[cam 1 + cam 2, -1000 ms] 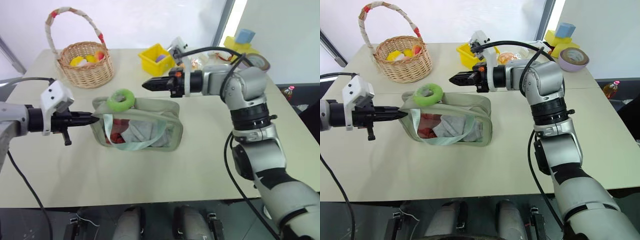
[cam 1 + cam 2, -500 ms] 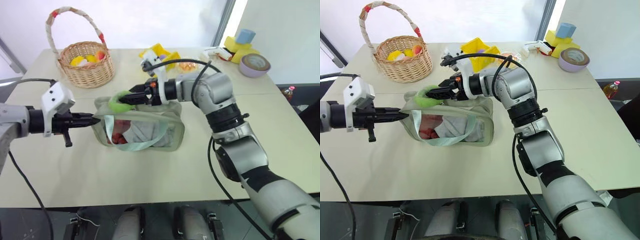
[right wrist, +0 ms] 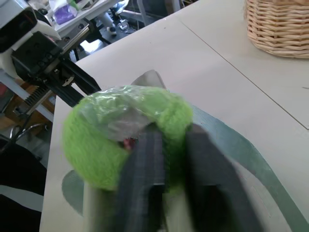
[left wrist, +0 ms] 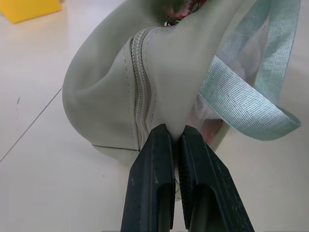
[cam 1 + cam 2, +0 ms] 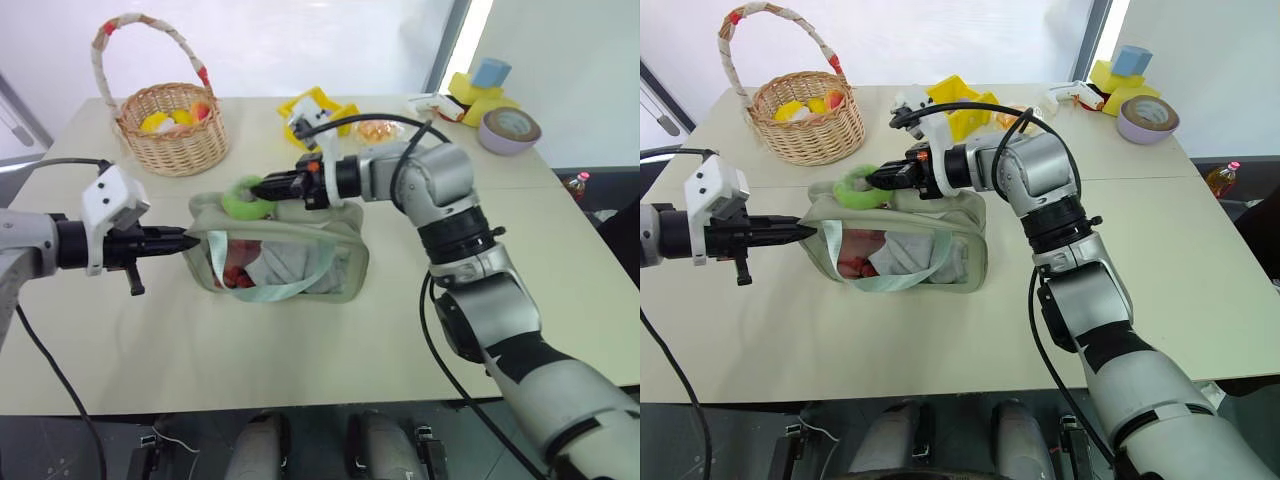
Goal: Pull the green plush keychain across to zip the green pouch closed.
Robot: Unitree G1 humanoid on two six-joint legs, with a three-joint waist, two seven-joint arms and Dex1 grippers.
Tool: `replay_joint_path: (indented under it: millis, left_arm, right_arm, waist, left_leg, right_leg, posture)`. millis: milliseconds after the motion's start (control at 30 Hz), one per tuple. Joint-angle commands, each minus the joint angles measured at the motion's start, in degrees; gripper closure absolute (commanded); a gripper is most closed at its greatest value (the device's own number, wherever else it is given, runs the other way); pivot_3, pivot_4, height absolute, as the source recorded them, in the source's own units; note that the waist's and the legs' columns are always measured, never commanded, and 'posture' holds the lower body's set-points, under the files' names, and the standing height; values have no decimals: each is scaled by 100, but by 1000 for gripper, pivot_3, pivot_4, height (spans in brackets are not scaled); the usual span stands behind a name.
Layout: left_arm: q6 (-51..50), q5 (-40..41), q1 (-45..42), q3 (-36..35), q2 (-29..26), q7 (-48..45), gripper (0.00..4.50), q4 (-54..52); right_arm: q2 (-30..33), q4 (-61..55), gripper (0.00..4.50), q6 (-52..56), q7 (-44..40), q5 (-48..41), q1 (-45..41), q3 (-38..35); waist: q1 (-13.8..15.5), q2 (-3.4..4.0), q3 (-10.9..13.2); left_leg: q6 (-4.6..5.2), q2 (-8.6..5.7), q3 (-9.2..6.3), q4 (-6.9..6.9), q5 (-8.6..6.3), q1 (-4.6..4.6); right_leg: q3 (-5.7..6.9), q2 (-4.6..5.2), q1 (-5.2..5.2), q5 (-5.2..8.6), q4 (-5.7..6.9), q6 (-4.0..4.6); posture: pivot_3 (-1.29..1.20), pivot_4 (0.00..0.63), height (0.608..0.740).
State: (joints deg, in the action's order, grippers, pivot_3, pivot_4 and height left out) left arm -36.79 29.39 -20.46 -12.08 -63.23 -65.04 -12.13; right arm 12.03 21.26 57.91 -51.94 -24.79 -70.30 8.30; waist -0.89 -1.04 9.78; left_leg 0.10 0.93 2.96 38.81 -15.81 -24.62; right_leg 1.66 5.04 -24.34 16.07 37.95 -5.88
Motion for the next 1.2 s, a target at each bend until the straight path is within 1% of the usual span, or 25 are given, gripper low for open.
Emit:
replay_joint_path:
  millis: [33, 167, 333, 433, 500, 600, 667, 767, 900, 1033, 1133, 1200]
  left_arm:
    - [78, -17, -113, 48, 8, -27, 4500, 30]
    - [82, -30, -136, 71, 19, -34, 4500, 41]
    - [95, -52, 16, 5, 1, -21, 4500, 71]
    - [142, -119, 48, 67, 69, 63, 4500, 144]
    - [127, -140, 5, 132, 149, 172, 4500, 178]
    - [91, -147, -96, 224, 277, 266, 4500, 209]
    - [77, -164, -166, 293, 358, 307, 4500, 224]
    - [88, -213, -261, 421, 461, 334, 4500, 247]
    - [84, -264, -299, 469, 510, 337, 4500, 237]
    - [21, -231, -253, 434, 506, 362, 4500, 137]
    - [-33, -206, -206, 405, 504, 402, 4500, 54]
    - [-82, -176, -126, 338, 497, 451, 4500, -40]
  right_arm:
    - [112, -459, 4468, 159, 59, -184, 46, -225]
    - [417, -797, 4468, 473, 456, -253, 78, -624]
    - [1176, -1783, 4468, 1347, 1083, -453, 310, -1351]
    - [1692, -2617, 4468, 1842, 1499, -406, 684, -1570]
    - [1898, -3150, 4468, 2203, 1799, -393, 970, -1781]
    - [2134, -3700, 4468, 2489, 2192, -268, 1410, -1937]
    - [2344, -3933, 4468, 2488, 2412, -125, 1805, -1861]
    - [2209, -4144, 4468, 2469, 2775, -8, 2561, -1920]
    - [1583, -4287, 4468, 2441, 3126, -8, 3515, -1895]
    - [1224, -4248, 4468, 2154, 3293, 83, 4273, -1503]
    - [1088, -4192, 4468, 1902, 3333, 145, 4642, -1120]
    - [1153, -4104, 4468, 1612, 3236, 237, 4758, -730]
  waist:
    - [-3, 0, 0]
    - [13, 0, 0]
    - [29, 0, 0]
    - [30, 0, 0]
    - [24, 1, -1]
    - [30, 3, -2]
    - [49, 2, -3]
    - [74, -2, -7]
    - [114, 3, -10]
    - [144, 7, -11]
    - [145, 7, -11]
    - [131, 7, -14]
  left_leg:
    - [0, 0, 0, 0, 0, 0]
    - [0, 0, 0, 0, 0, 0]
    - [1, -2, -1, 0, 0, -3]
    - [2, -2, -2, -1, -1, -3]
    - [5, -2, -1, -1, -3, -2]
    - [7, -2, 0, -1, -4, -1]
    - [8, -2, 0, 0, -5, -1]
    - [10, -5, -3, 1, -6, 1]
    - [12, -3, -3, -1, -6, 9]
    - [12, -2, -4, -2, -6, 13]
    - [13, -2, -6, -2, -7, 20]
    - [14, -2, -10, -2, -8, 31]
  right_leg:
    - [0, 0, 0, 0, 0, 0]
    - [0, 1, 0, 0, 0, 0]
    - [0, 5, 0, 0, -2, 0]
    - [0, 5, 1, 0, -3, 0]
    - [0, 6, 1, 0, -5, 0]
    - [-1, 5, 1, 0, -4, 0]
    - [-1, 5, 2, 0, -5, 0]
    - [0, 6, 15, 0, -12, 0]
    - [-1, 2, 29, 0, -48, 0]
    - [-1, 0, 36, 0, -54, 0]
    - [0, -1, 49, 0, -67, 0]
    - [1, -3, 61, 0, -69, 0]
  posture:
    - [0, 150, 739]
    - [0, 150, 739]
    - [0, 150, 739]
    - [0, 150, 739]
    - [0, 150, 739]
    - [0, 150, 739]
    - [0, 150, 739]
    - [0, 150, 739]
    - [0, 150, 739]
    - [0, 150, 739]
    - [0, 150, 739]
    - [0, 150, 739]
